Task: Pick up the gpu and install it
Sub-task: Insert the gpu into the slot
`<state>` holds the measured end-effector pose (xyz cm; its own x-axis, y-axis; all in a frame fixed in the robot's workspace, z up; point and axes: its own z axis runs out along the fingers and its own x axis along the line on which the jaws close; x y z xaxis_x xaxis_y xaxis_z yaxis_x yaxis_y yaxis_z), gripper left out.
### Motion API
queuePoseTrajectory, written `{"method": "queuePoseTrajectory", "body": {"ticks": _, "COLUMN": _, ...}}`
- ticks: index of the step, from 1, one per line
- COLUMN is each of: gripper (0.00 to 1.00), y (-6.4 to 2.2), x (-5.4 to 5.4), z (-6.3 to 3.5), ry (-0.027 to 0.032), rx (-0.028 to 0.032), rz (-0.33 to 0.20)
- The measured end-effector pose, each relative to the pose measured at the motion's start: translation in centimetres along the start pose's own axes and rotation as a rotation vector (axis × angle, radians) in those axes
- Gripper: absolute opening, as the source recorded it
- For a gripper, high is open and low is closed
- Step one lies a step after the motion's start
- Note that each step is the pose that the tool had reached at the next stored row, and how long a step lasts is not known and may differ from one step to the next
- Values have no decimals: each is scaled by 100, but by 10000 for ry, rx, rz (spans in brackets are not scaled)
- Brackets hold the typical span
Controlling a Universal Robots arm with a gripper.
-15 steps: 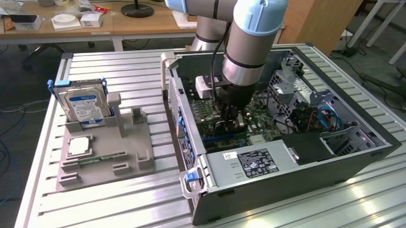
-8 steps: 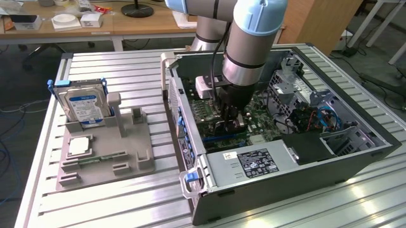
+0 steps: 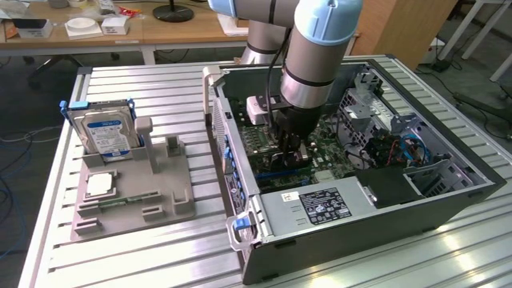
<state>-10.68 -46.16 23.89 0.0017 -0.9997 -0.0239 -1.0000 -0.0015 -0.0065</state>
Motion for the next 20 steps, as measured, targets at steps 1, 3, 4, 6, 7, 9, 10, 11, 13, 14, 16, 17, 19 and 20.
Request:
{"method": "queuePoseTrajectory", "body": {"ticks": 1, "gripper": 27, "y": 0, "x": 0, "z": 0, "ry": 0, "rx": 0, "rz": 0}}
{"method": "queuePoseTrajectory", "body": {"ticks": 3, "gripper": 27, "y": -1, "x": 0, "z": 0, "ry": 0, "rx": 0, "rz": 0}}
{"method": "queuePoseTrajectory", "body": {"ticks": 4, "gripper": 27, "y": -8, "x": 0, "z": 1, "ry": -1, "rx": -3, "rz": -1}}
{"method": "queuePoseTrajectory", "body": {"ticks": 6, "gripper": 27, "y": -8, "x": 0, "z": 1, "ry": 0, "rx": -1, "rz": 1}}
{"method": "queuePoseTrajectory", "body": {"ticks": 7, "gripper": 27, "y": -8, "x": 0, "z": 1, "ry": 0, "rx": 0, "rz": 2}}
{"method": "queuePoseTrajectory", "body": {"ticks": 9, "gripper": 27, "y": -9, "x": 0, "z": 1, "ry": -1, "rx": 0, "rz": 0}}
{"method": "queuePoseTrajectory", "body": {"ticks": 10, "gripper": 27, "y": -9, "x": 0, "z": 1, "ry": -1, "rx": 0, "rz": 0}}
{"method": "queuePoseTrajectory", "body": {"ticks": 11, "gripper": 27, "y": -9, "x": 0, "z": 1, "ry": 0, "rx": 0, "rz": 0}}
{"method": "queuePoseTrajectory", "body": {"ticks": 13, "gripper": 27, "y": -9, "x": 0, "z": 1, "ry": 0, "rx": 0, "rz": 0}}
{"method": "queuePoseTrajectory", "body": {"ticks": 14, "gripper": 27, "y": -9, "x": 0, "z": 1, "ry": 0, "rx": 0, "rz": 0}}
{"method": "queuePoseTrajectory", "body": {"ticks": 16, "gripper": 27, "y": -9, "x": 0, "z": 1, "ry": -1, "rx": 0, "rz": 0}}
{"method": "queuePoseTrajectory", "body": {"ticks": 17, "gripper": 27, "y": -9, "x": 0, "z": 1, "ry": 0, "rx": 0, "rz": 0}}
{"method": "queuePoseTrajectory", "body": {"ticks": 19, "gripper": 27, "y": -9, "x": 0, "z": 2, "ry": -2, "rx": 0, "rz": -2}}
{"method": "queuePoseTrajectory", "body": {"ticks": 20, "gripper": 27, "y": -9, "x": -1, "z": 3, "ry": -4, "rx": 0, "rz": -12}}
